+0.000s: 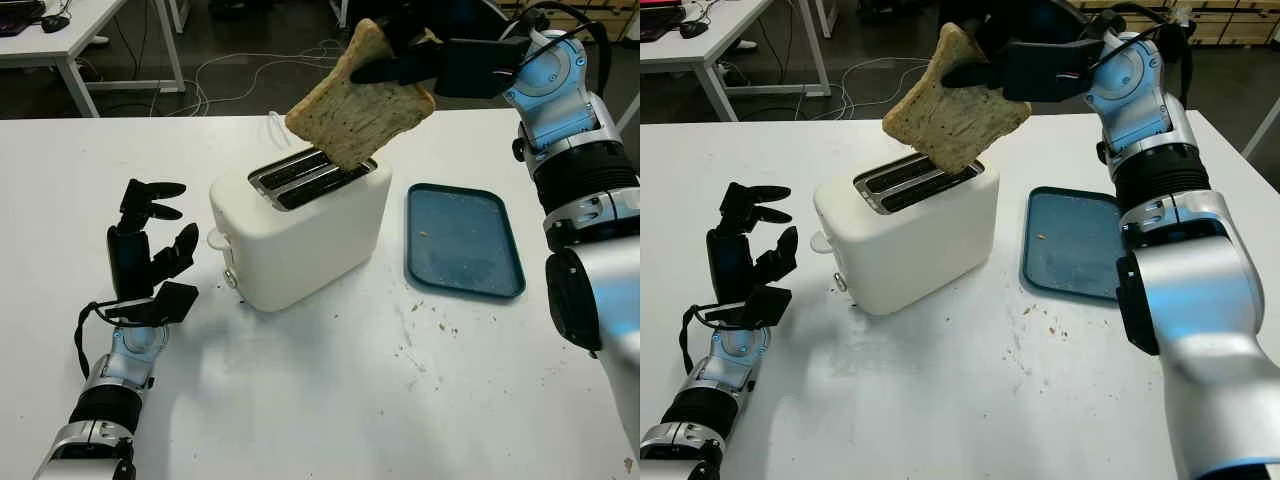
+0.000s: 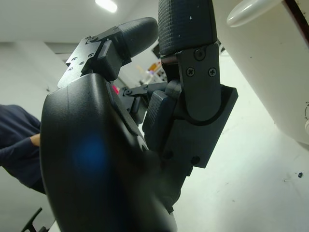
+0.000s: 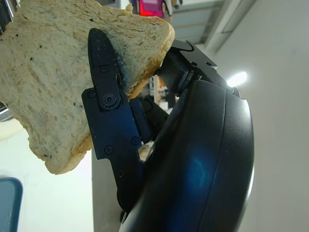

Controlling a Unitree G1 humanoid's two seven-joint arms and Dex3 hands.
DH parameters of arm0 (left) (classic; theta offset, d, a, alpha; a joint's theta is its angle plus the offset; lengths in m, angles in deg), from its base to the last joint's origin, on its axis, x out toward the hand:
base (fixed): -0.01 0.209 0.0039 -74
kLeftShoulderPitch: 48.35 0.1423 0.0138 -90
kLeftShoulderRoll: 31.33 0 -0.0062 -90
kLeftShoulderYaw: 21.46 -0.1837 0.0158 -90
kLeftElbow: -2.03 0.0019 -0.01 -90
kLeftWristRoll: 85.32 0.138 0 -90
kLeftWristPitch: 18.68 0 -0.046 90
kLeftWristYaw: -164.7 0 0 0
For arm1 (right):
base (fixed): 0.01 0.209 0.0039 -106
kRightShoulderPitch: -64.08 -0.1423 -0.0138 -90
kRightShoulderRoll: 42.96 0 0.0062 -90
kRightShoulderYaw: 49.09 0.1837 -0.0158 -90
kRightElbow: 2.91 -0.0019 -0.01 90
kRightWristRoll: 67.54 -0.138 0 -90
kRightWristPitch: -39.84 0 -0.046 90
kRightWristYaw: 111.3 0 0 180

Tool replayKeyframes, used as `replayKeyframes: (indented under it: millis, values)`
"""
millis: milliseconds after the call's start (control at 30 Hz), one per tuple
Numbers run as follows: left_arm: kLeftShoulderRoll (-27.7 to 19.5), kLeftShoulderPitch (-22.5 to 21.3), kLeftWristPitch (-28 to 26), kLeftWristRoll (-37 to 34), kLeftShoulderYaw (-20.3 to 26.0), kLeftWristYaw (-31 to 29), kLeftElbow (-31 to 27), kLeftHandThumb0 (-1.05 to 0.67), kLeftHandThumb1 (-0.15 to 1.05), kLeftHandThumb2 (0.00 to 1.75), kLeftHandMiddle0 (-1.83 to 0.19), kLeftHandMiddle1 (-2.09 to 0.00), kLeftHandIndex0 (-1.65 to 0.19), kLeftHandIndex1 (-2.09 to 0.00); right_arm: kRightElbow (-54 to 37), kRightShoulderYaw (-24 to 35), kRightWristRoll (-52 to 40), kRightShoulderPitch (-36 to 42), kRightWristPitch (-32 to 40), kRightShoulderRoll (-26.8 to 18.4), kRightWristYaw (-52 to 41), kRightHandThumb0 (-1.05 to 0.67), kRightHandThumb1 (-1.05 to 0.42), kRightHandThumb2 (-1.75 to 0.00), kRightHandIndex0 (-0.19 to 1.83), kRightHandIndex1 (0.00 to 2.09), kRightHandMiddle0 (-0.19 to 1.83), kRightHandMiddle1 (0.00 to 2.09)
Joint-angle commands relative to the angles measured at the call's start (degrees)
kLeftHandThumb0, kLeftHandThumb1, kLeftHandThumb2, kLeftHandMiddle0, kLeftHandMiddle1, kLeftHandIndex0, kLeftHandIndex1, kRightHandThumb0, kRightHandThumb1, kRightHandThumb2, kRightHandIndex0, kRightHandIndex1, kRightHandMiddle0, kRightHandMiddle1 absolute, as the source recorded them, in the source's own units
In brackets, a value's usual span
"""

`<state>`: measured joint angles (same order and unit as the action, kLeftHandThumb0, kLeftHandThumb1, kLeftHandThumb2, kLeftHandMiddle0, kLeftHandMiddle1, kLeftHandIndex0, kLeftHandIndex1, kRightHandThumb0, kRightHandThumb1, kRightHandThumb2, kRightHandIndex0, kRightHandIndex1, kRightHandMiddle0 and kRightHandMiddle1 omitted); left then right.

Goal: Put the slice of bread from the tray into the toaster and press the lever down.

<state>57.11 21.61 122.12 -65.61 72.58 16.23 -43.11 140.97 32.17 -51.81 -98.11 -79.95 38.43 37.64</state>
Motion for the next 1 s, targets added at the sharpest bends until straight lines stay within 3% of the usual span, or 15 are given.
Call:
replayKeyframes:
  millis: [0, 300, 567, 967]
  values:
    - [0.13, -0.73, 0.17, 0.03, 0.06, -0.04, -0.36, -1.05, 0.92, 0.56, -0.48, -1.45, -0.33, -1.22, -1.30, -0.20, -1.11, 0.32, 0.79, 0.19, -1.24, -0.50, -0.92, -0.35, 1.14, 1.75, 0.91, 1.75]
    - [0.19, -0.76, 0.53, -0.05, 0.11, -0.04, -0.17, -1.05, 0.92, 0.55, -0.48, -1.43, -0.33, -1.21, -1.17, -1.90, -0.56, 0.53, -1.68, -0.57, -6.40, -0.45, -0.92, -0.36, 1.12, 1.75, 0.86, 1.75]
    - [0.35, -0.52, -0.14, 0.62, 0.05, 0.74, -0.53, -1.05, 0.92, 0.56, -0.49, -1.43, -0.34, -1.20, 0.16, -7.06, 4.01, -0.58, -5.82, -1.37, -8.05, -0.47, -0.92, -0.35, 1.11, 1.75, 0.87, 1.75]
    - [1.20, -0.26, -0.12, 0.21, 0.16, 0.32, -0.65, -1.05, 0.92, 0.55, -0.48, -1.44, -0.33, -1.22, 2.20, -15.96, 17.23, -1.55, -23.67, -1.93, 5.87, -0.52, -0.92, -0.27, 1.20, 1.75, 0.93, 1.75]
